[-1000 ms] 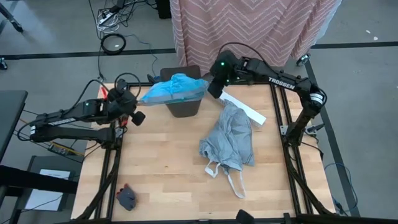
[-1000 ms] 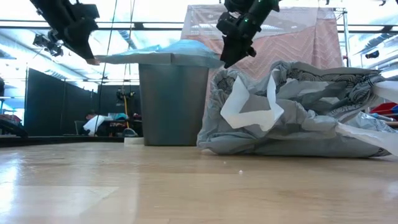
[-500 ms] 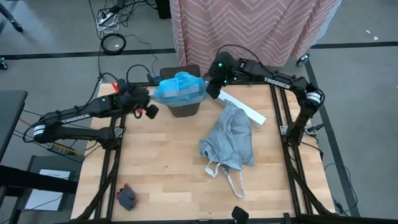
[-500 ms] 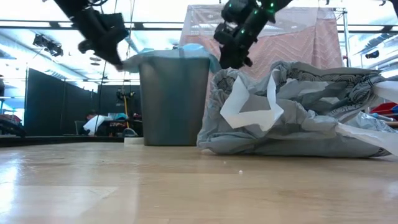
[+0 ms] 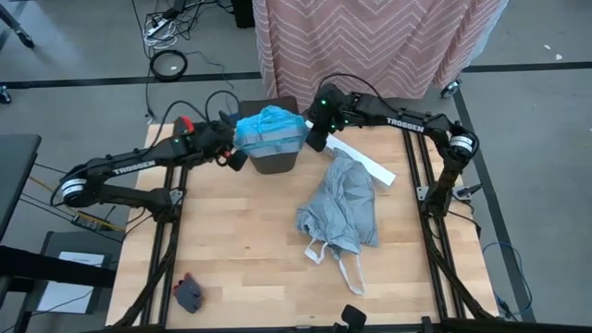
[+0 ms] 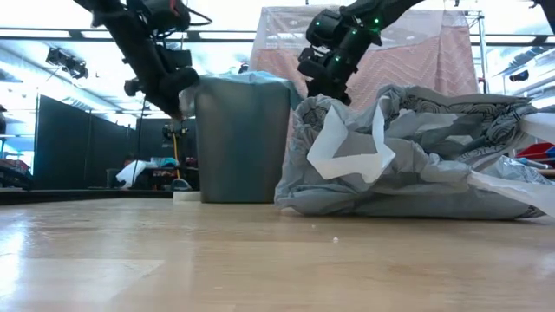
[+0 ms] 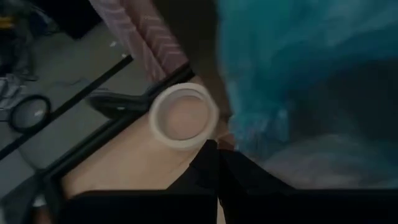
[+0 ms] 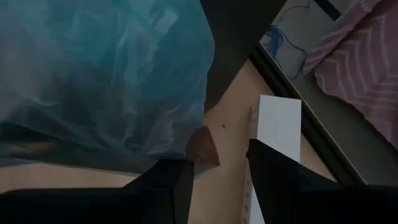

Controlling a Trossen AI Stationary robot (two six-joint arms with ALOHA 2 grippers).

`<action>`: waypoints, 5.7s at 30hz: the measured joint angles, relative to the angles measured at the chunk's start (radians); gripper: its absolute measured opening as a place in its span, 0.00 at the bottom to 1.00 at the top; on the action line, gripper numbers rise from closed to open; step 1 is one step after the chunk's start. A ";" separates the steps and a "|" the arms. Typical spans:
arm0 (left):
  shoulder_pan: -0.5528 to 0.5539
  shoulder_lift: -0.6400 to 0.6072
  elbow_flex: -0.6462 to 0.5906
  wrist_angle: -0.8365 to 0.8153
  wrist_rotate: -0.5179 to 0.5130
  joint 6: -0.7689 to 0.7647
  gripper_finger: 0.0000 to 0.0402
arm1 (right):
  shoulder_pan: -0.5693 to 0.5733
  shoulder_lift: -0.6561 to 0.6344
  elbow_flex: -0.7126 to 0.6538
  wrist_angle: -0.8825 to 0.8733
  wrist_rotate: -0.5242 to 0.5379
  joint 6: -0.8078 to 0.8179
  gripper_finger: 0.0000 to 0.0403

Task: Place trash/remove bag and relplace
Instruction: Insert a new trash bag into the trash bin

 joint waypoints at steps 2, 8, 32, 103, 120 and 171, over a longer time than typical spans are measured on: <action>-0.001 0.024 0.000 0.018 0.010 0.000 0.01 | -0.002 0.003 0.000 -0.001 0.002 -0.012 0.35; -0.001 0.106 0.000 0.056 0.028 0.004 0.01 | -0.013 0.024 0.000 -0.013 0.000 -0.046 0.35; -0.001 0.163 0.003 -0.008 0.001 -0.018 0.01 | -0.044 0.025 0.000 -0.106 -0.090 -0.173 0.35; -0.010 0.132 0.009 0.061 0.109 -0.051 0.01 | 0.149 0.023 0.074 0.345 0.440 -1.100 0.12; -0.010 0.131 0.009 0.047 0.117 -0.055 0.01 | 0.043 0.017 0.179 0.265 0.296 -0.950 0.00; -0.010 0.093 0.192 -0.117 0.288 0.032 0.05 | -0.039 0.006 0.141 0.265 0.040 -0.497 0.26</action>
